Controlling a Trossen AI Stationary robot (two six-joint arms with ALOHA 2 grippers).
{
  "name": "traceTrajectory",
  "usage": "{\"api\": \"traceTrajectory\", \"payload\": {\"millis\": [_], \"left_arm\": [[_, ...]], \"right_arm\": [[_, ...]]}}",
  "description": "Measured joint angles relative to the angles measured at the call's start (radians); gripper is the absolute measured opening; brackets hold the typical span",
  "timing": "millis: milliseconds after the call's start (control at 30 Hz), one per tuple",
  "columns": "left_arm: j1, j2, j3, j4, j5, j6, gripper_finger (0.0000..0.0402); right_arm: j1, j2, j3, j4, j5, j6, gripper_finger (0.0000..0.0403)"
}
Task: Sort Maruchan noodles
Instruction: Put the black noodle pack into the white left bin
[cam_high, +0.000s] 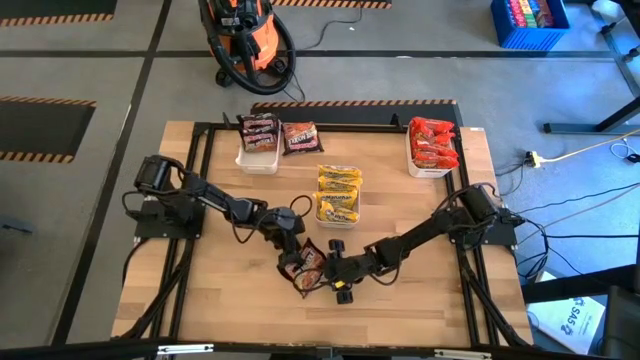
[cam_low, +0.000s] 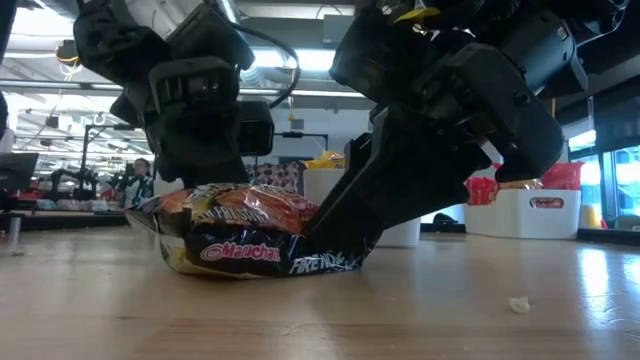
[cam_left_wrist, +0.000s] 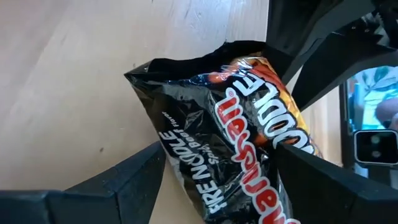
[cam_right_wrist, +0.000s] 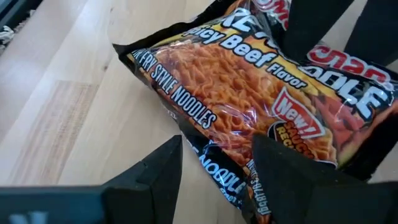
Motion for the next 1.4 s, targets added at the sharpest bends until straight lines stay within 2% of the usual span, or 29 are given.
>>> {"api": "traceTrajectory", "payload": {"millis": [200,333,900,1100,1400], "left_arm": [[-0.002,0.003,-0.001,0.047,0.067,-0.032,0.0296],[-0.001,0.003,-0.001,0.063,0.061,-0.035,0.0275],[-0.006,0.001,-0.001,0.071,0.033,0.001,0.0112],[-0.005,0.001,-0.001,0.071,0.034,0.015,0.0072],[-0.005,0.000,0.000,0.069,0.042,0.022,0.0015]], "right_arm": [[0.000,0.000,0.000,0.006,0.000,-0.001,0.0193],[0.000,0.000,0.000,0.007,0.001,-0.001,0.0193],[0.000,0.000,-0.001,0.009,0.016,-0.007,0.0193],[0.001,-0.002,-0.001,0.005,0.016,-0.007,0.0193],[0.036,-0.117,-0.001,-0.173,0.051,0.005,0.0193]]}}
